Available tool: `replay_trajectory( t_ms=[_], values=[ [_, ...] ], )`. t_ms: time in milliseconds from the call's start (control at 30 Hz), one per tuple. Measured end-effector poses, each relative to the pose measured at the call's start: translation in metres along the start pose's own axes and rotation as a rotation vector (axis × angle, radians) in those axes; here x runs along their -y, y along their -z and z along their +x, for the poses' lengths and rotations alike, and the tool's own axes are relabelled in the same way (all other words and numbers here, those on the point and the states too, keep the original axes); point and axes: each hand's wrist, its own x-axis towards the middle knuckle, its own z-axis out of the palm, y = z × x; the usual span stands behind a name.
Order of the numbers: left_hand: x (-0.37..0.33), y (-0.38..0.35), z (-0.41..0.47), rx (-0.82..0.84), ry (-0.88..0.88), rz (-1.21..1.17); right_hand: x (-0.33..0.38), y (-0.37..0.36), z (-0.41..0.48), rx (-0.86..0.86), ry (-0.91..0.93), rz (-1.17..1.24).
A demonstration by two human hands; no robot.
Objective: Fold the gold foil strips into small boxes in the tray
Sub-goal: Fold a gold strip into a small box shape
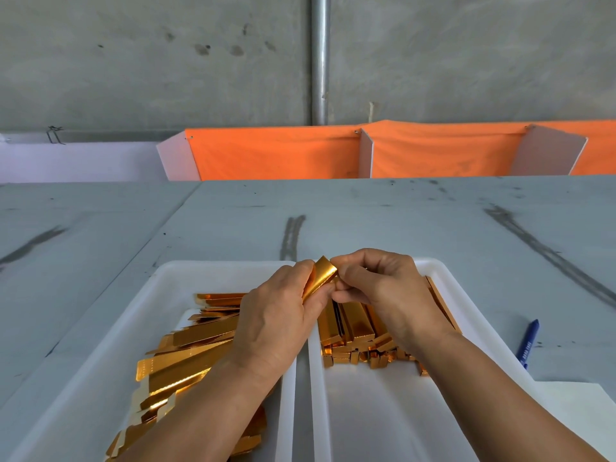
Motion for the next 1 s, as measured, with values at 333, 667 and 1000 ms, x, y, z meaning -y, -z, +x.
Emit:
replay_trajectory(
  t_ms=[333,667,1000],
  values=[
    [-0.002,0.000,0.001,-0.009,-0.025,0.024,-0.004,-0.004,0.002,-0.041,-0.007,-0.001],
    [0.000,-0.002,0.001,-0.017,-0.015,0.020,-0.006,-0.004,0.004,-0.012,-0.031,-0.017],
    [0.001,-0.005,-0.001,0.091,0.045,-0.133,-0.007,0.007,0.010,-0.145,-0.001,-0.003]
  ],
)
